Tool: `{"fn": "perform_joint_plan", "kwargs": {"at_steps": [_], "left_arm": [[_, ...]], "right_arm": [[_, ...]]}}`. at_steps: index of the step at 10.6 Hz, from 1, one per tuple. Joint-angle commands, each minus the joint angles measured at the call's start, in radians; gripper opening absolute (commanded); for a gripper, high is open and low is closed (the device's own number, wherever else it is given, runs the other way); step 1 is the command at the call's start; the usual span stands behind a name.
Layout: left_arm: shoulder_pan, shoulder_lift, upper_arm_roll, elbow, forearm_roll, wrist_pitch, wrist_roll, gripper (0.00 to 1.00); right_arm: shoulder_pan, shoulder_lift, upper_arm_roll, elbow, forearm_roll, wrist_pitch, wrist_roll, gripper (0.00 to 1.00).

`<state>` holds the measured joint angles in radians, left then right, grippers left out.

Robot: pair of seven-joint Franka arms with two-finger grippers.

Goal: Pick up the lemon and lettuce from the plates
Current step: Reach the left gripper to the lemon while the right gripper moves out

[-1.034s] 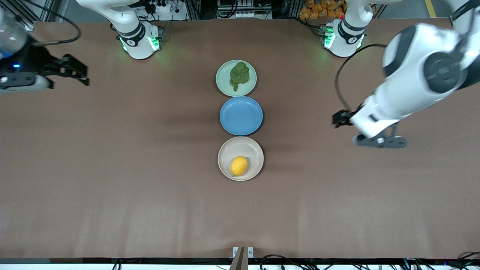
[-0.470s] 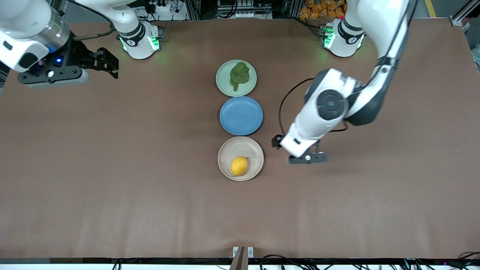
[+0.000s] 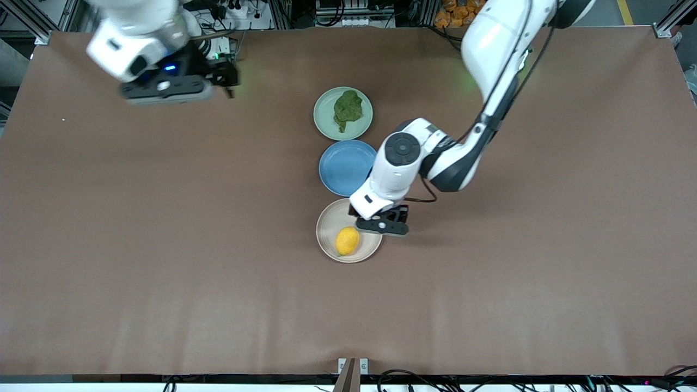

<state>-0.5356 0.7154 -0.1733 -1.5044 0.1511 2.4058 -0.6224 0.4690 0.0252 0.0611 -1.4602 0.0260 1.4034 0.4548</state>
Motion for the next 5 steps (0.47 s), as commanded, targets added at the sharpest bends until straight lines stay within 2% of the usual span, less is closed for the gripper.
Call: {"fn": "perform_joint_plan", "kwargs": {"at_steps": [1,2,4,5], "left_arm": [[-0.057,0.08,0.058,0.03,0.031,0.171,-0.049,1.0],[-0.06,0.102,0.058,0.029,0.031,0.218,-0.06,1.0],[-0.067,0.127,0.058,0.029,0.031,0.265,-0.072,1.0],[-0.085,0.137,0.058,0.03,0.031,0.272,-0.074,1.0]], "right_arm": [[0.076,-0.022,0.07,-0.063,0.02,0.078,0.183,1.0],[0.077,-0.022,0.138,-0.089,0.02,0.101,0.255,1.0],[0.152,-0.021,0.218,-0.205,0.02,0.24,0.41,1.0],[0.149,-0.021,0.296,-0.276,0.018,0.314,0.464,1.0]]}}
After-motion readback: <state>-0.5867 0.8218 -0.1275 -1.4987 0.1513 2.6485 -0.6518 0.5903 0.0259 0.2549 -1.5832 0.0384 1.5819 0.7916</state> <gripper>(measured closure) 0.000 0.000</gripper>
